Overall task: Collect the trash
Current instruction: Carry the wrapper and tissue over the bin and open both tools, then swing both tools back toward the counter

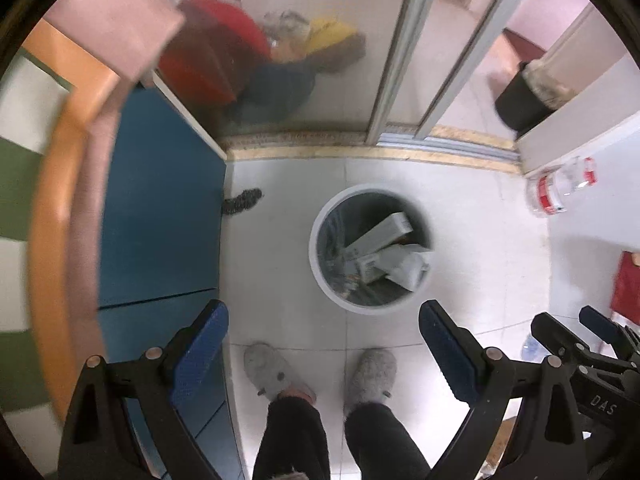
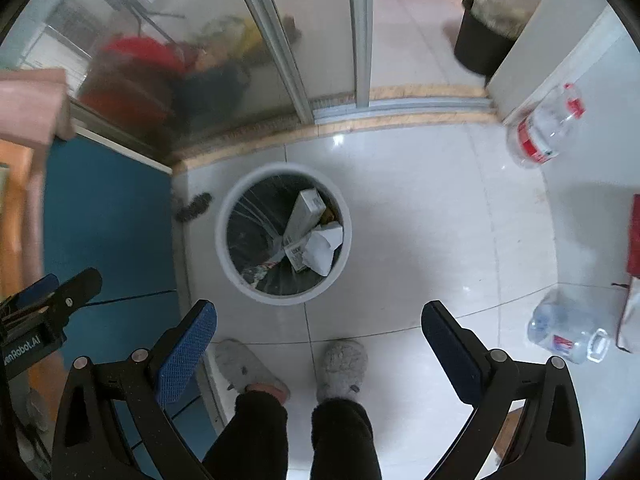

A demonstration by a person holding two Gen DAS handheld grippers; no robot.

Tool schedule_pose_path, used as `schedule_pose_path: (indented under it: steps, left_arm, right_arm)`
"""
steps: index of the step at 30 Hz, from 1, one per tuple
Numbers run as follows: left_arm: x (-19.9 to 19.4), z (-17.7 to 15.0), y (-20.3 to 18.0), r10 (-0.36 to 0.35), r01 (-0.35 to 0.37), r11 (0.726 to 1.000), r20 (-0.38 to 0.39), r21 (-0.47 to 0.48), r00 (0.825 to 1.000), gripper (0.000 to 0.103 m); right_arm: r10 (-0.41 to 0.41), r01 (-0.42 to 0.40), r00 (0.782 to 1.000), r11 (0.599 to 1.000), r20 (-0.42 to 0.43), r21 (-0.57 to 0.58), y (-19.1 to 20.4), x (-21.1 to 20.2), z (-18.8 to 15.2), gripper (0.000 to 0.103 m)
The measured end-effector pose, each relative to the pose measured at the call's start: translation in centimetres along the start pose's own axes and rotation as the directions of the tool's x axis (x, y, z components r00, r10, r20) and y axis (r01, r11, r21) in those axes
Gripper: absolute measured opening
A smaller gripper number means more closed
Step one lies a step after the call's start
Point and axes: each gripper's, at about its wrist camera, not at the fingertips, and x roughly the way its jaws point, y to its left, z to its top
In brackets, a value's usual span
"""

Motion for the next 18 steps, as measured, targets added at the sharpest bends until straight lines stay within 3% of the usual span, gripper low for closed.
schedule_pose_path:
  steps: [10,18]
  left_arm:
    - [-16.7,-2.4,-2.0,-0.034,0.032,0.999,0.1,0.016,0.994,0.097]
    - [-24.7,-4.6,-1.0,-0.053,0.055,0.998,0.161,-0.012,0.986,0.097]
  right_arm:
    - [0.022,-0.021,0.993,1.0,0.12,-0.009,-0.1,-19.3,-2.4,0.103]
    - [0.061,-0.051,0.981,0.997,0.184,-0.062,1.2,-29.5,-4.2,0.103]
